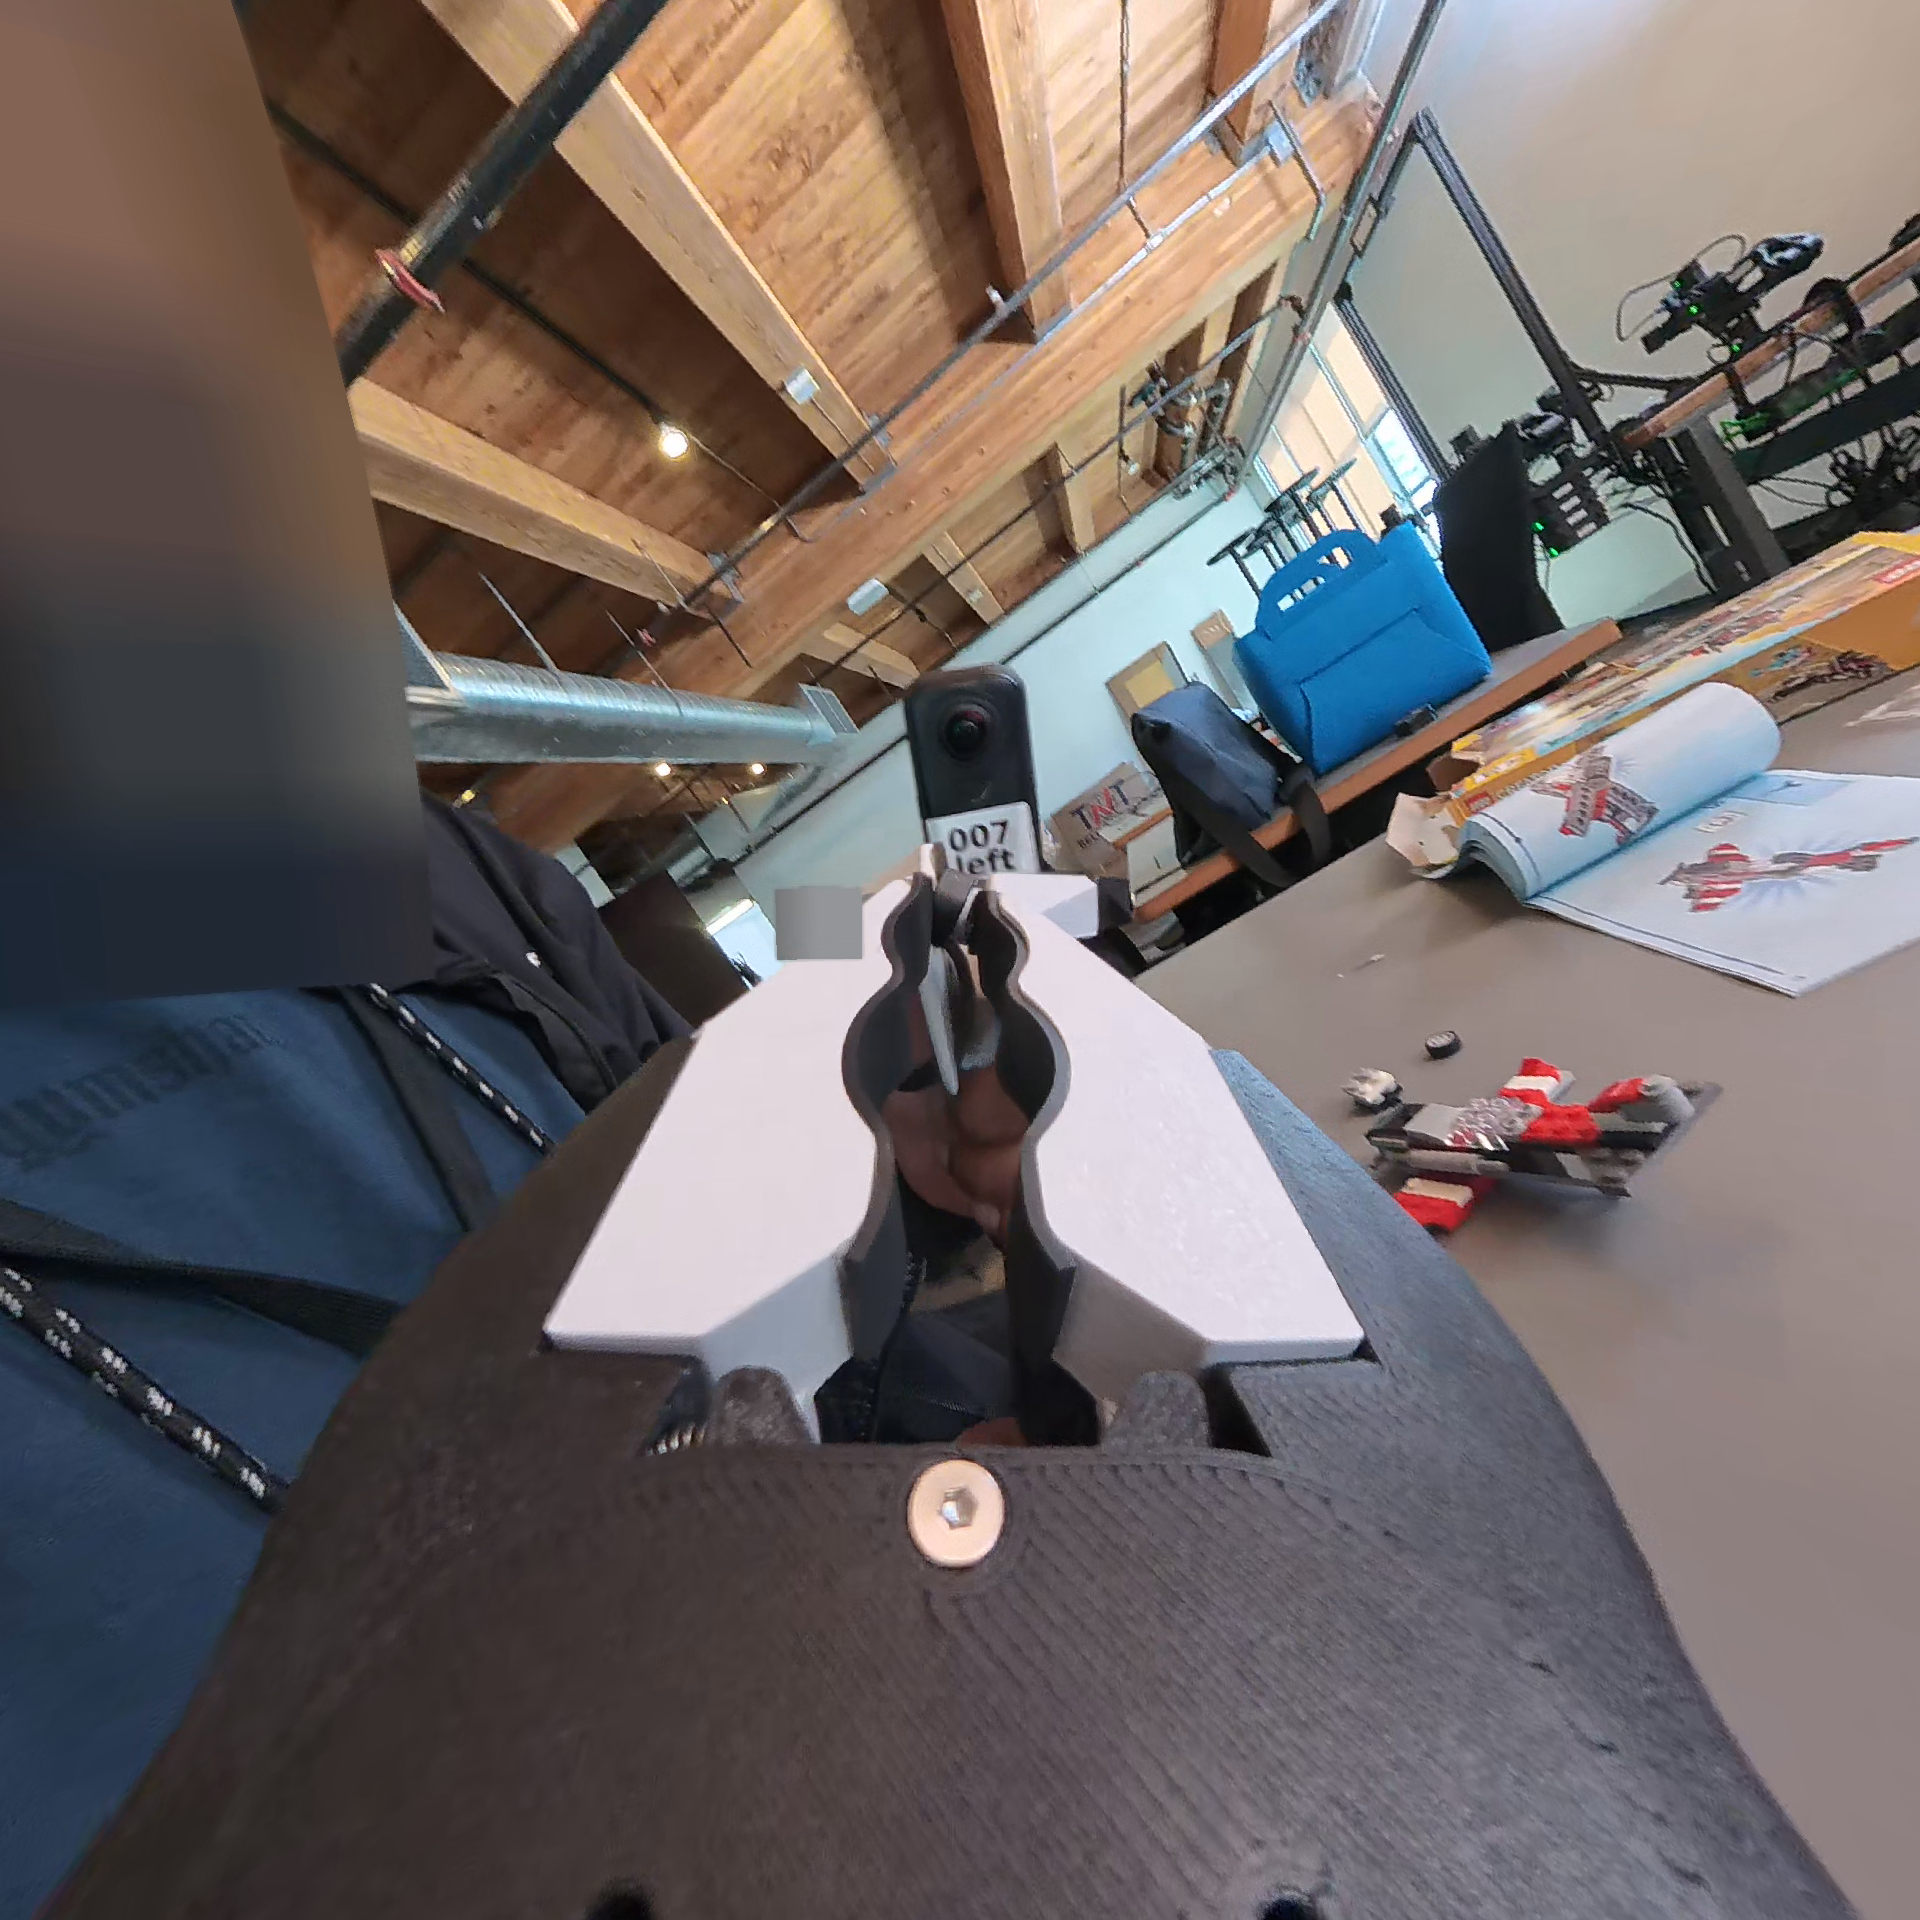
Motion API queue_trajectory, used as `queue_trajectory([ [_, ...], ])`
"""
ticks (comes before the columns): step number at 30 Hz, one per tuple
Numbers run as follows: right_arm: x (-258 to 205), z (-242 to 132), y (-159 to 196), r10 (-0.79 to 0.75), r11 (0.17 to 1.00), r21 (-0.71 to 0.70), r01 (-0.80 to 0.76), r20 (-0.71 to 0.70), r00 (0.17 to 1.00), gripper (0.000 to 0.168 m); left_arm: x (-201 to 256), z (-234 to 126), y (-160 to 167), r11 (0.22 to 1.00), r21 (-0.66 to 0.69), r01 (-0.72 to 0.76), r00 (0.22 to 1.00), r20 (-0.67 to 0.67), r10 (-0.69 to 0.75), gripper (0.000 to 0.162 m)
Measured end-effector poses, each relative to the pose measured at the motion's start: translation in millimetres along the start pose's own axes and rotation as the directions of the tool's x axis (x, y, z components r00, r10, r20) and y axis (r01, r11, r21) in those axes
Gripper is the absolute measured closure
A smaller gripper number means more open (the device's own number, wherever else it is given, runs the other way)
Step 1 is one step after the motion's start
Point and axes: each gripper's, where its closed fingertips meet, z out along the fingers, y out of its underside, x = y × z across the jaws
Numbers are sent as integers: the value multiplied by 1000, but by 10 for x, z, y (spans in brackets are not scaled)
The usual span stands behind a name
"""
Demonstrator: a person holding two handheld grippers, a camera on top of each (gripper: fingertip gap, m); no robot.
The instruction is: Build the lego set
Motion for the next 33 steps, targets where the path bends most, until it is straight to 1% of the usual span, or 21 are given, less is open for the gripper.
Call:
queue_trajectory([
  [7,-28,-21,-49,5,1000,23,-5,9,1000,161,26,42,-33,997,35,73,997,-42,-71,158],
  [10,34,-35,-61,-1,1000,17,2,-41,999,160,-23,58,-34,990,50,130,991,-31,-129,158],
  [13,104,-56,-63,26,1000,18,-25,-77,997,160,-96,63,-20,979,64,195,981,-22,-194,158],
  [18,198,-108,-82,82,996,34,-78,-123,989,148,-222,13,-64,960,124,250,968,5,-253,158],
  [21,210,-71,-45,123,992,24,-121,-133,984,145,-285,-9,-66,969,141,204,975,59,-214,159],
  [26,295,-21,36,198,980,35,-195,-153,968,145,-299,8,-31,992,110,58,986,147,-74,158],
  [29,285,-6,37,205,979,41,-201,-141,969,147,-275,27,-23,996,88,-7,985,170,-8,158],
  [33,255,-7,16,223,974,61,-218,-110,969,150,-258,34,-37,995,93,-24,986,168,8,158],
])
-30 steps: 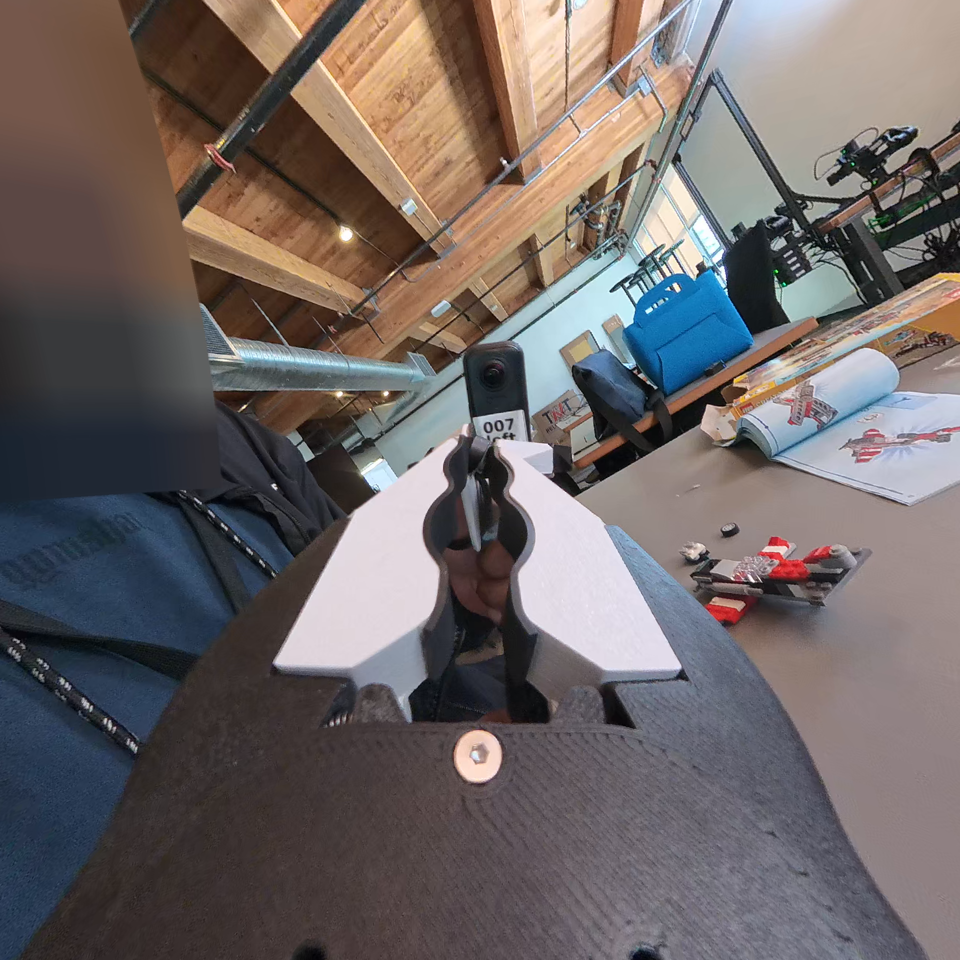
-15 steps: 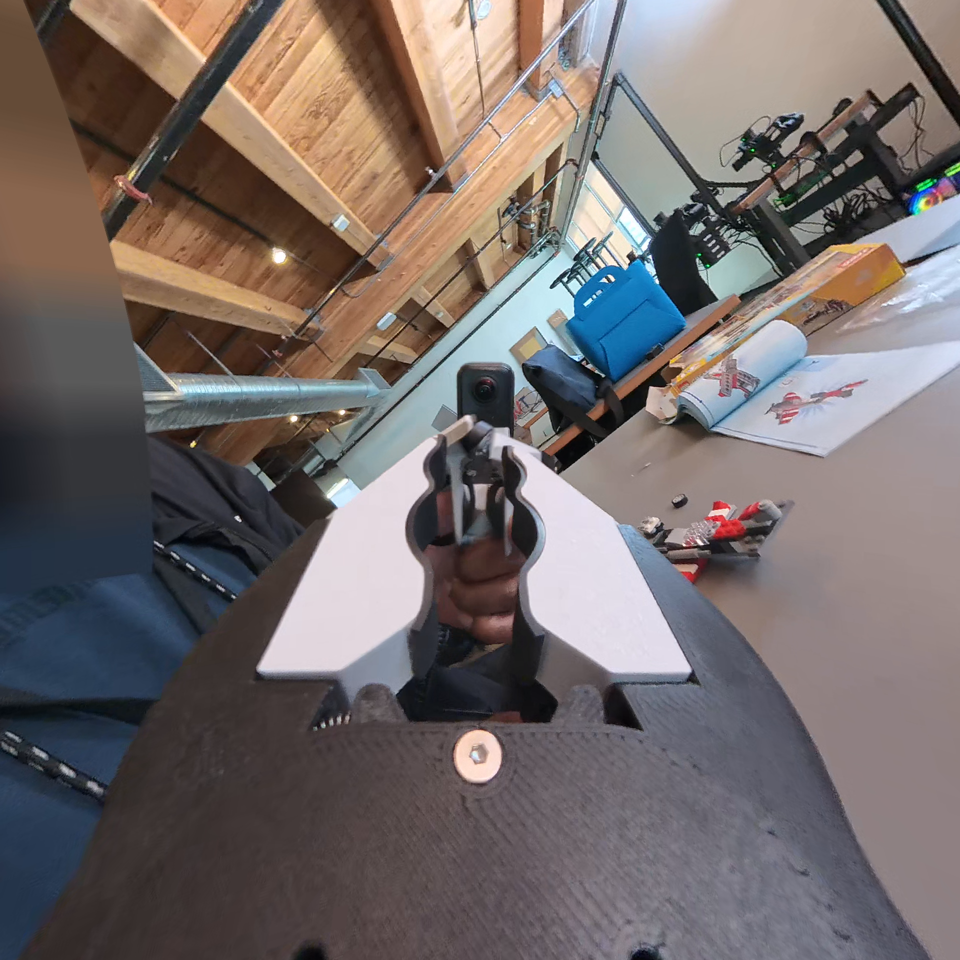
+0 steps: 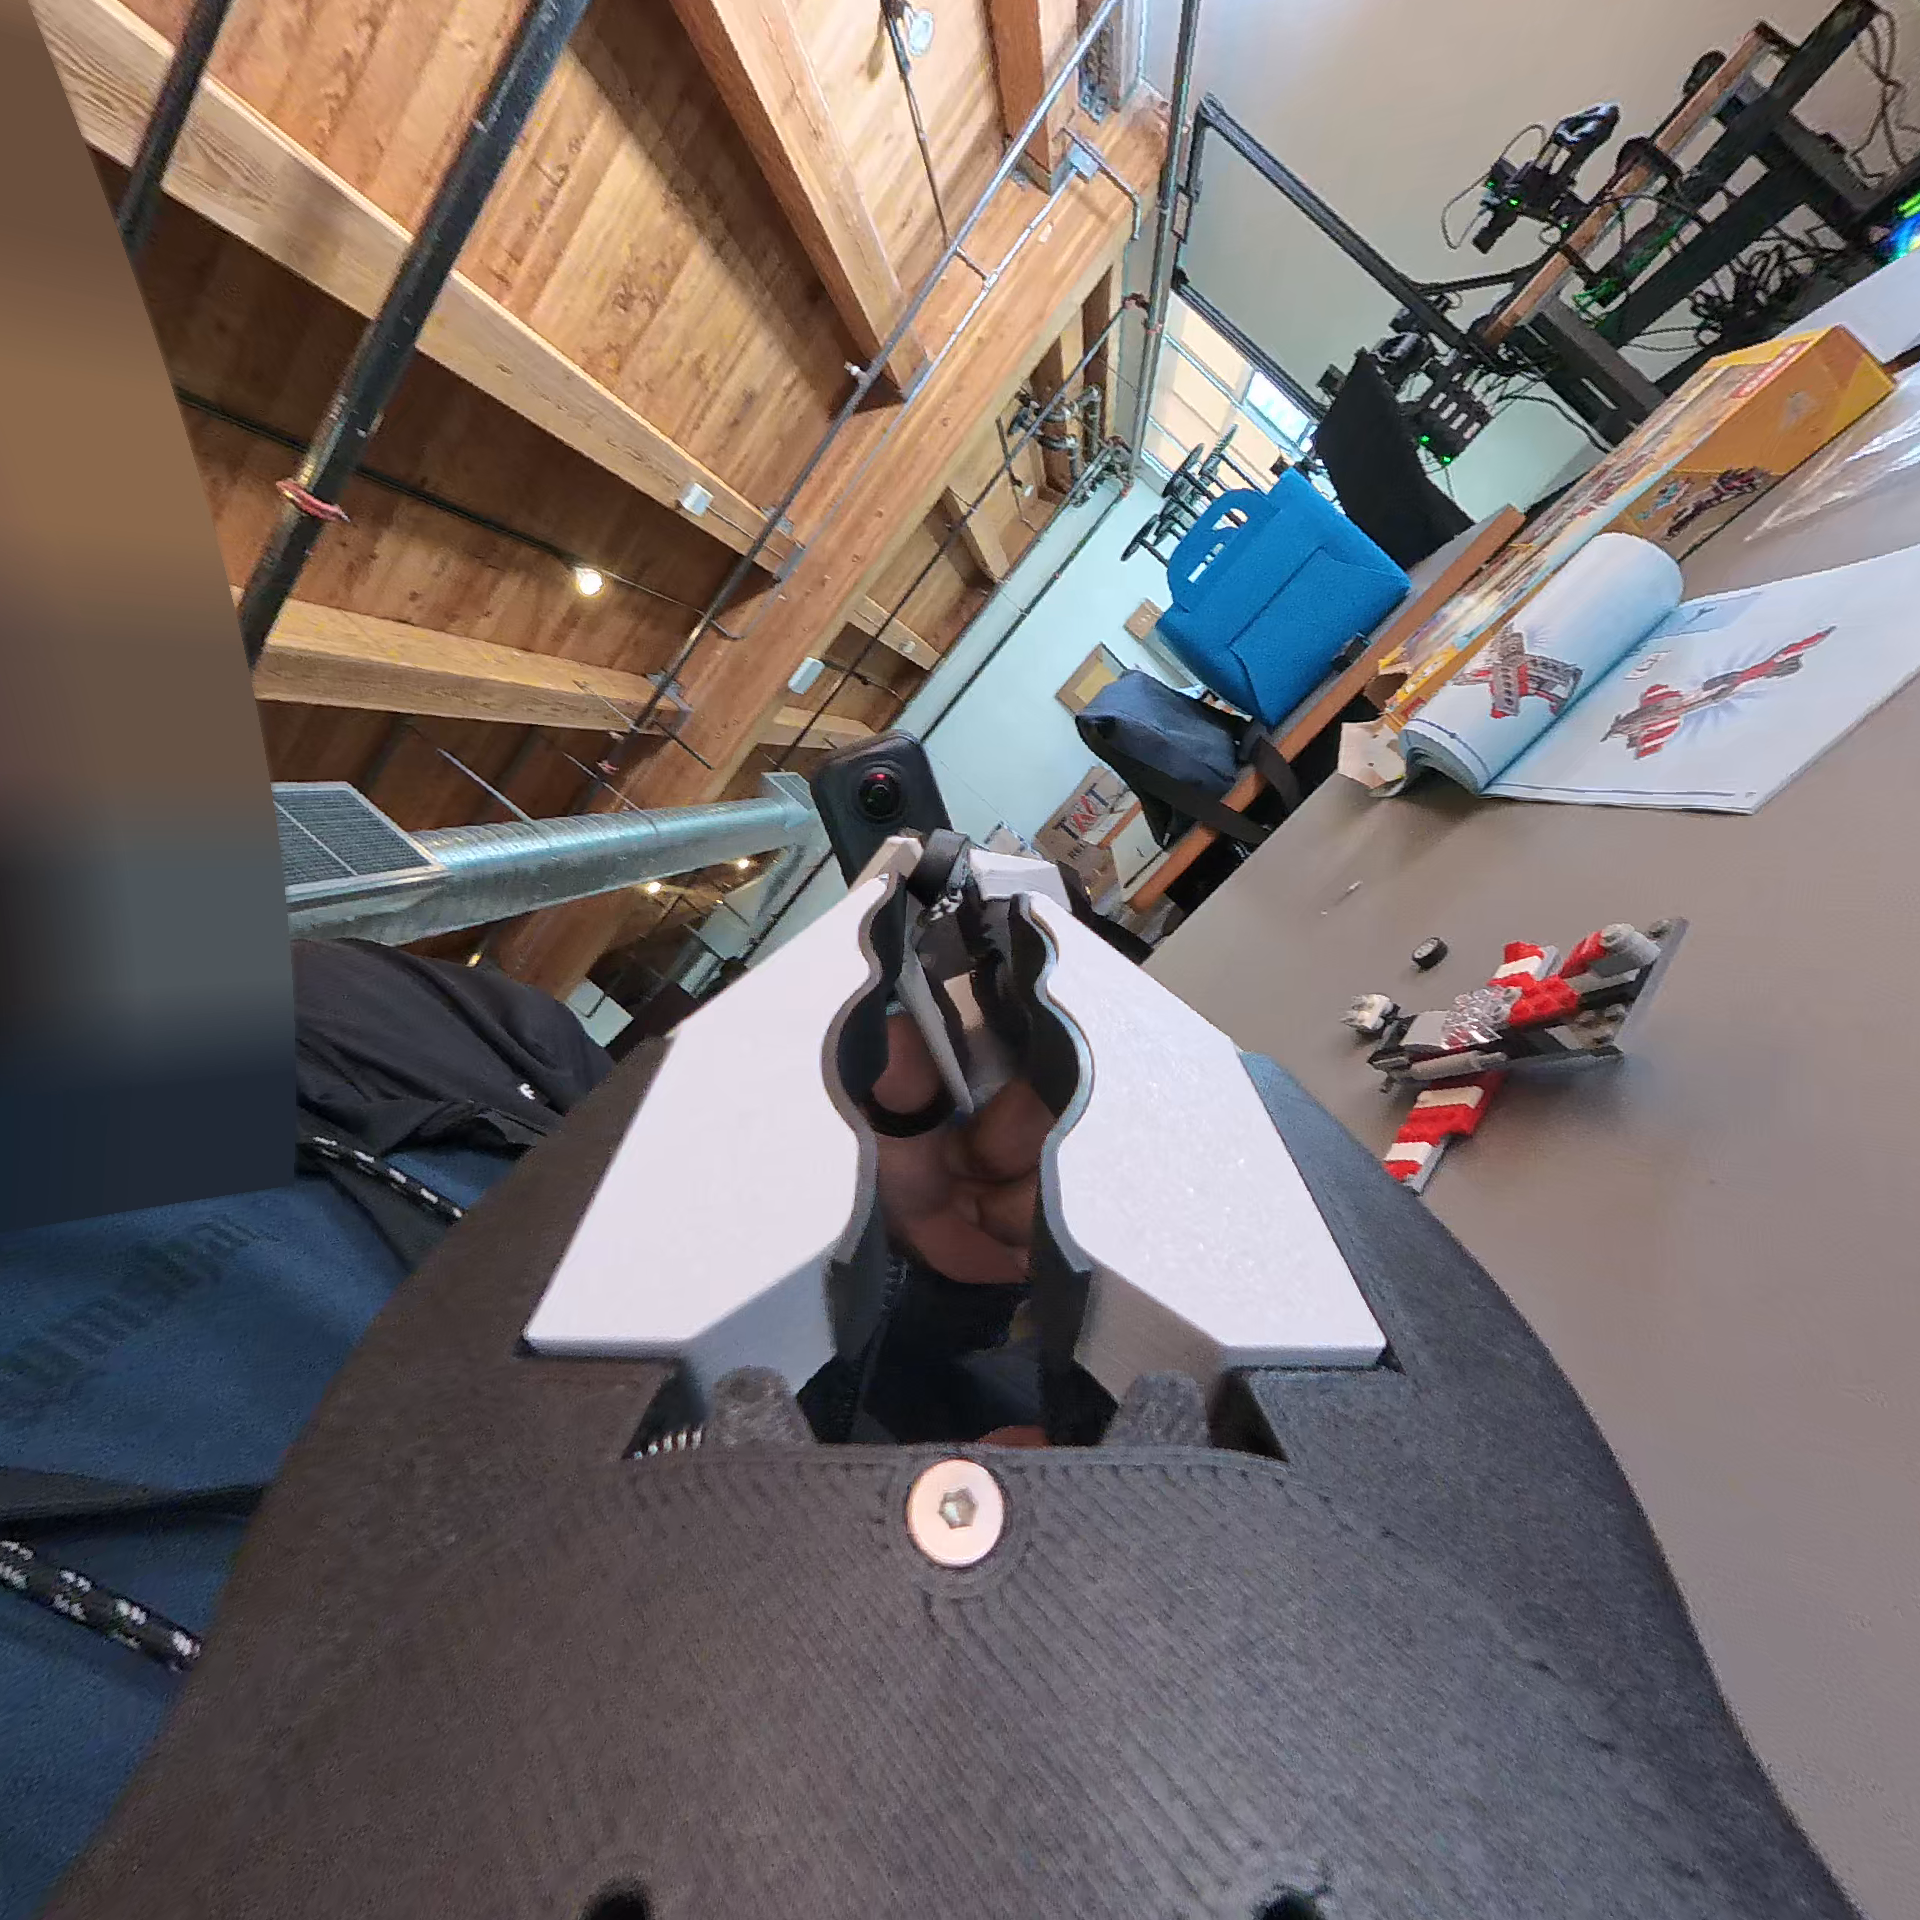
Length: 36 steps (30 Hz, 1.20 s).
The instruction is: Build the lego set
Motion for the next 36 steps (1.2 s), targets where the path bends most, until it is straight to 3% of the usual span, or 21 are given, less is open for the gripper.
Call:
queue_trajectory([
  [16,-58,-2,-28,70,997,36,-73,70,995,150,48,7,-13,973,-28,-229,972,50,230,159],
  [25,-65,-11,-18,64,997,44,-68,87,994,152,59,0,-11,985,-13,-171,985,32,171,158],
  [36,-11,-19,-5,24,999,38,-26,45,999,155,11,-12,1,999,26,37,999,-28,-36,156],
])
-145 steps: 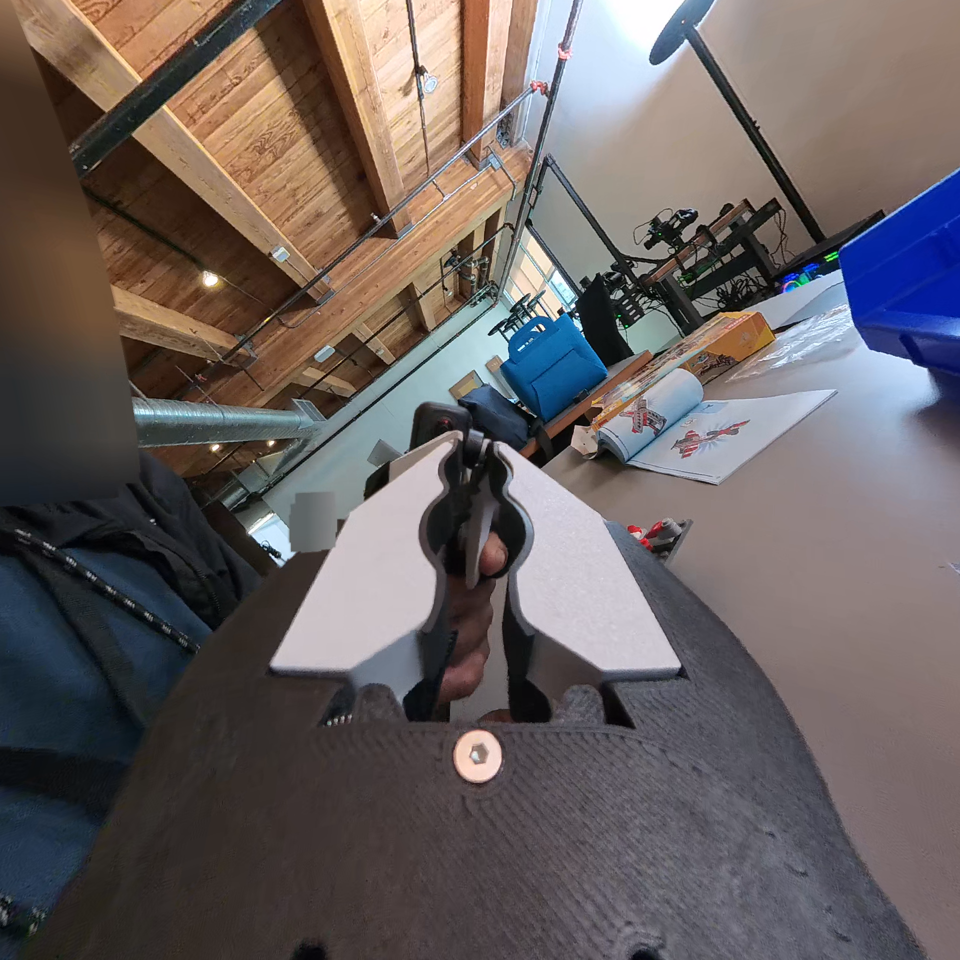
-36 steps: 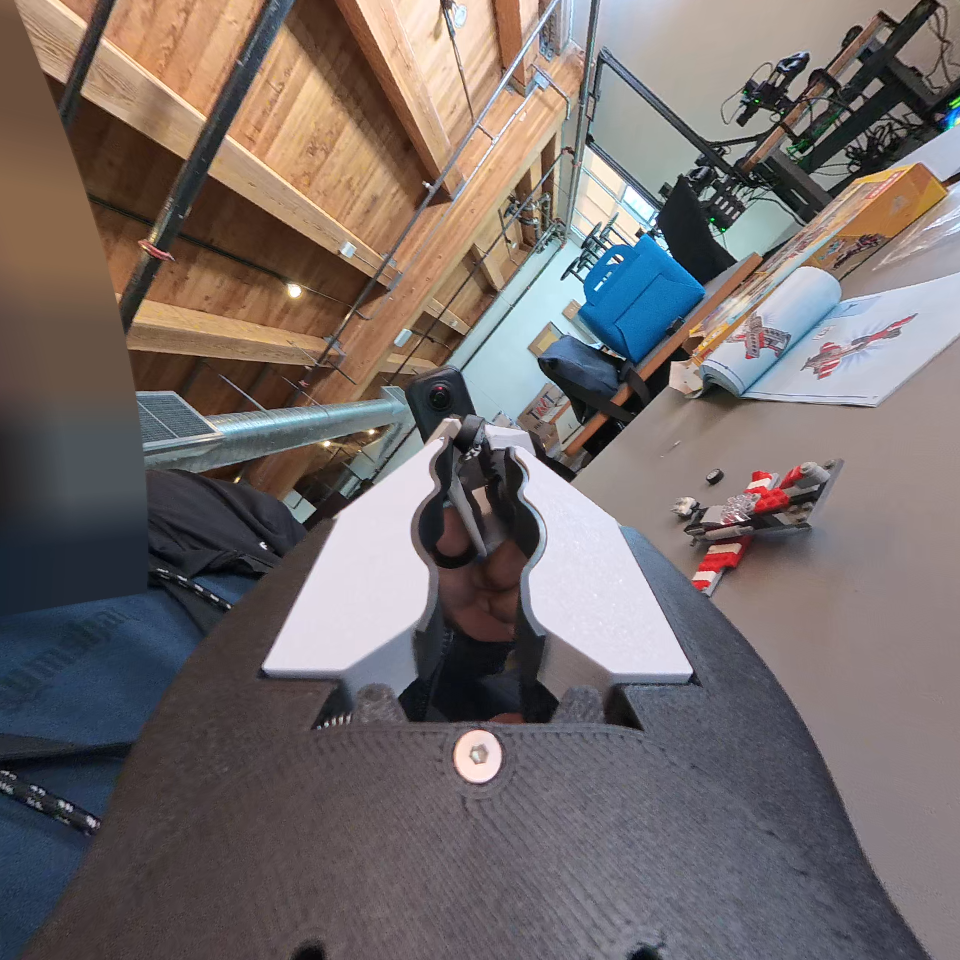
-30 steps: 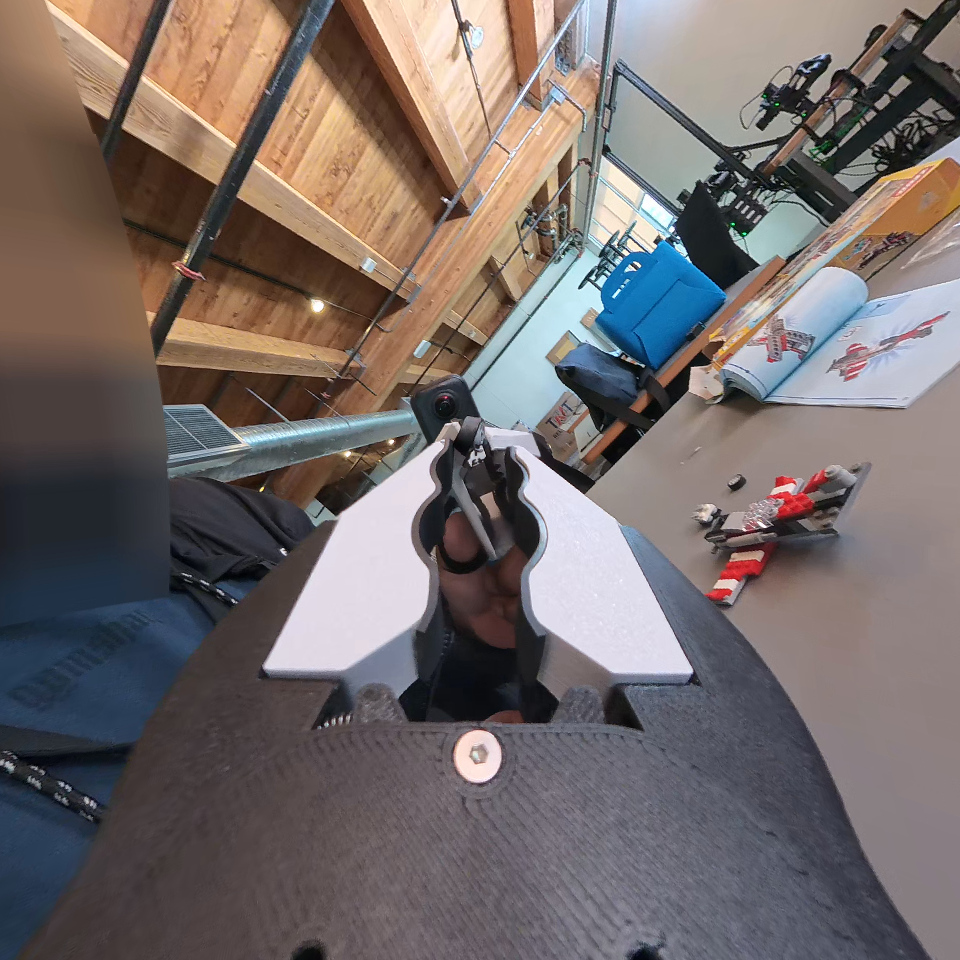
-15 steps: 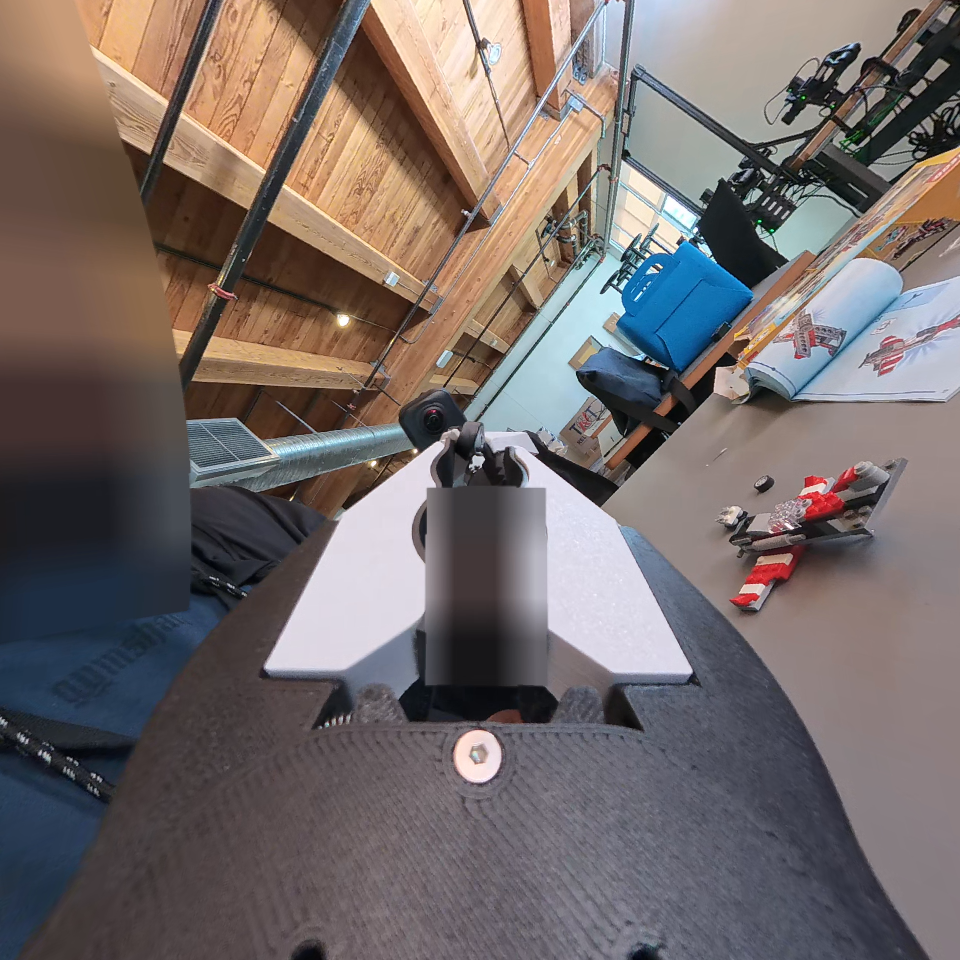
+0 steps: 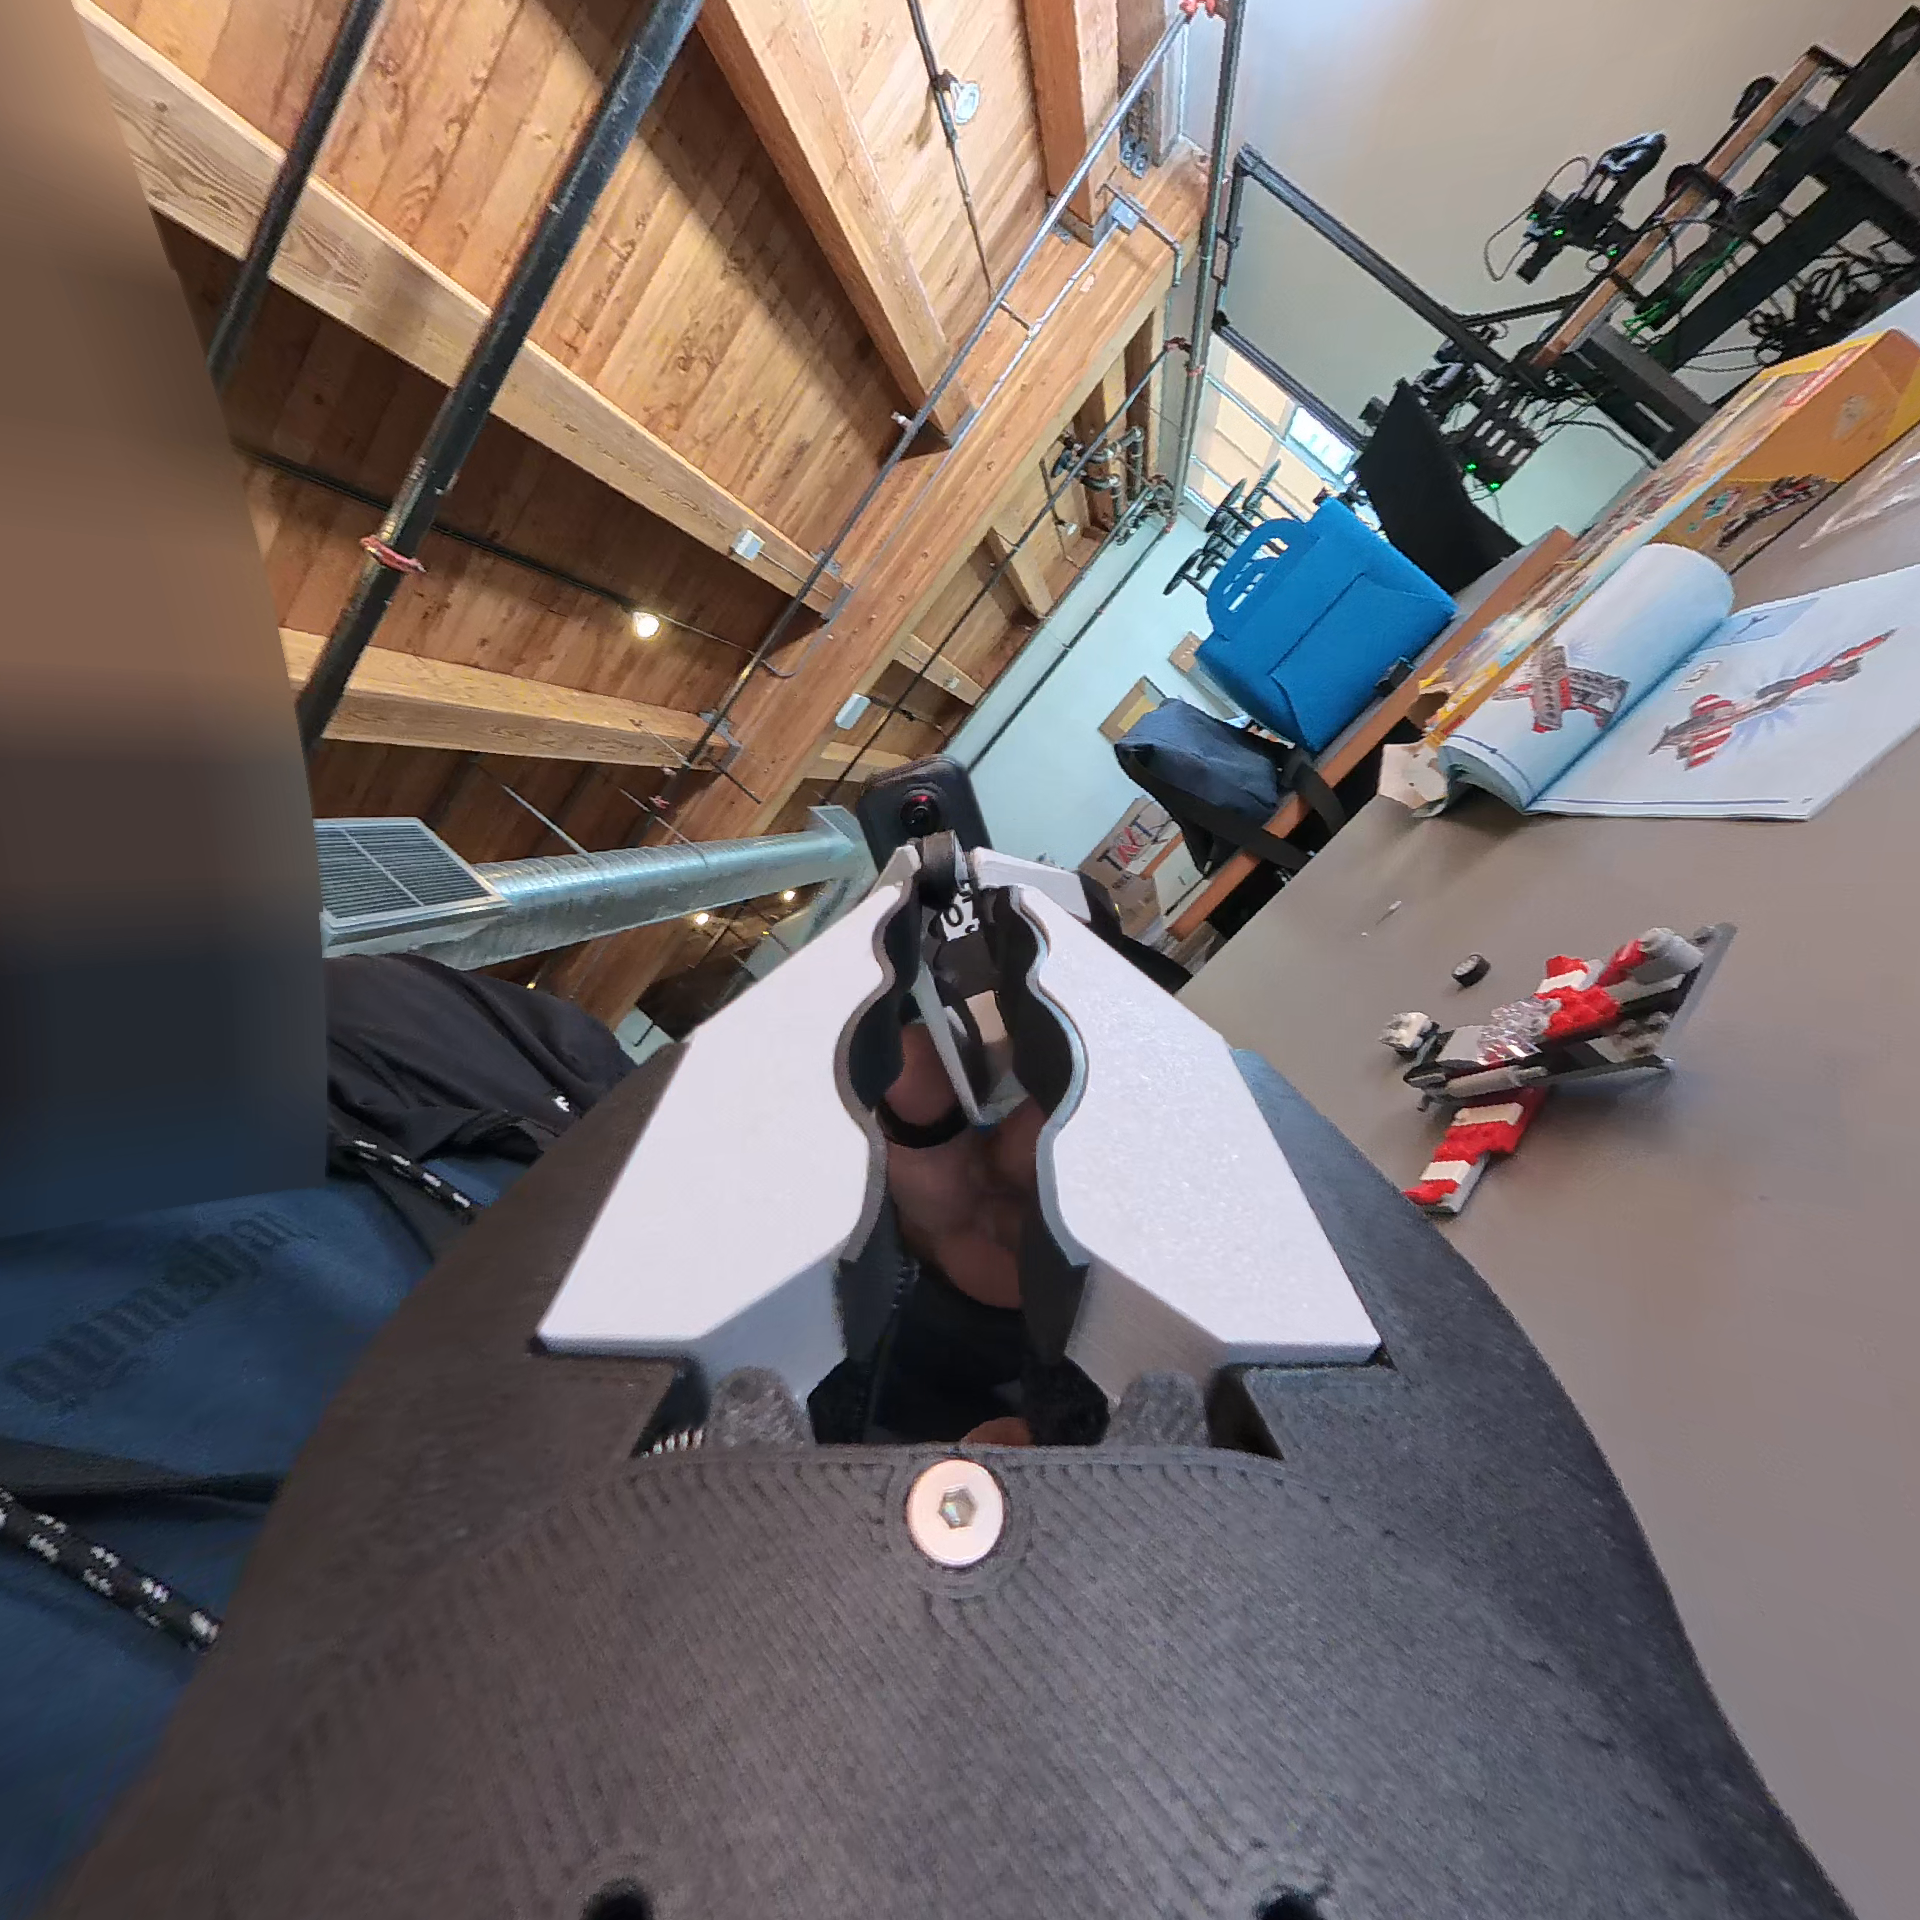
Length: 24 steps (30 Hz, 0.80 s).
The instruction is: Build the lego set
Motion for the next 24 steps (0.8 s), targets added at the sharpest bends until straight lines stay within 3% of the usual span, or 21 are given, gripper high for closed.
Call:
queue_trajectory([
  [24,53,0,-11,-92,996,-19,91,-73,993,162,-63,6,-16,980,33,196,980,-43,-194,157],
])
